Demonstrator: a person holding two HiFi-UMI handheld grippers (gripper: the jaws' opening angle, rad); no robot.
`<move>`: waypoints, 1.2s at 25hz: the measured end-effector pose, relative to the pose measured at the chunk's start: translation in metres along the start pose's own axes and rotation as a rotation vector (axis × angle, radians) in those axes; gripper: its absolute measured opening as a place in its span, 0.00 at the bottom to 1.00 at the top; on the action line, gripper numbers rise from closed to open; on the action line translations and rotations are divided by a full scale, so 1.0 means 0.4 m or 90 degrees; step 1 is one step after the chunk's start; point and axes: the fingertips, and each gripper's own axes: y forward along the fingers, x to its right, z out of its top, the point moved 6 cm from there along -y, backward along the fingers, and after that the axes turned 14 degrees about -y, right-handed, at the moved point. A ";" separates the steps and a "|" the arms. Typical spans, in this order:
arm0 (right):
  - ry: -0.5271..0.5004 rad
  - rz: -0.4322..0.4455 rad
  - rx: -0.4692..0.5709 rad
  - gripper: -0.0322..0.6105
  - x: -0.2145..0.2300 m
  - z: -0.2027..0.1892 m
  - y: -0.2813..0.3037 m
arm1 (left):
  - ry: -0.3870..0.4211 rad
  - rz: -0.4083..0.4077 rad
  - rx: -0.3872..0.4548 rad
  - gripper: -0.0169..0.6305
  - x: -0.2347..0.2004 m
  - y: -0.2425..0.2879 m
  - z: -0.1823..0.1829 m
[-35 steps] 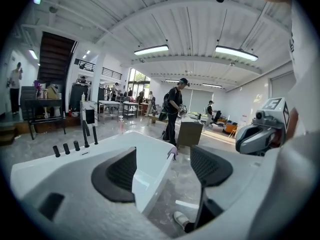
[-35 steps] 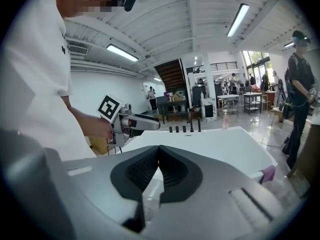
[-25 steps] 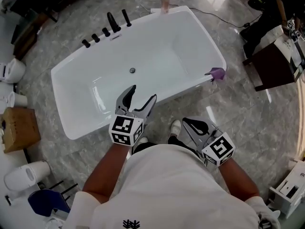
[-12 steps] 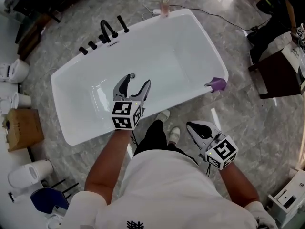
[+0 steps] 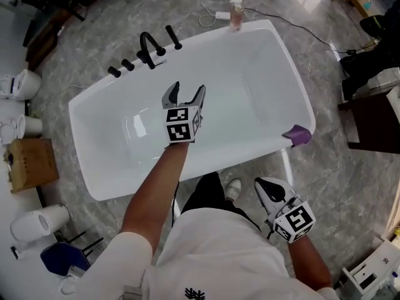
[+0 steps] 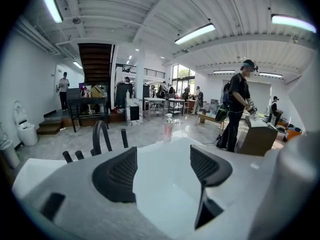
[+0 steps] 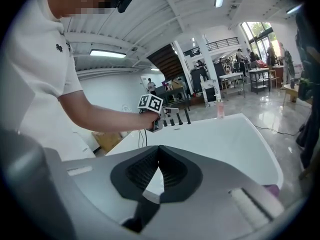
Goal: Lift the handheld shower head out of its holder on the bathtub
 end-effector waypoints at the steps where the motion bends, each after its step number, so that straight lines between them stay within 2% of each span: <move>1: 0.001 0.002 -0.006 0.07 0.009 0.005 0.021 | -0.004 0.011 0.001 0.54 -0.027 0.043 0.010; 7: 0.012 -0.002 -0.043 0.07 0.089 0.028 0.138 | -0.007 0.061 0.000 0.54 -0.177 0.289 0.064; 14: 0.043 -0.016 -0.068 0.07 0.172 0.018 0.240 | -0.024 0.105 -0.005 0.54 -0.316 0.522 0.071; 19: 0.077 -0.016 -0.092 0.07 0.201 -0.009 0.289 | -0.055 0.139 -0.009 0.54 -0.412 0.643 0.069; 30: 0.122 -0.027 -0.119 0.07 0.250 -0.052 0.369 | -0.043 0.191 -0.021 0.53 -0.567 0.848 0.087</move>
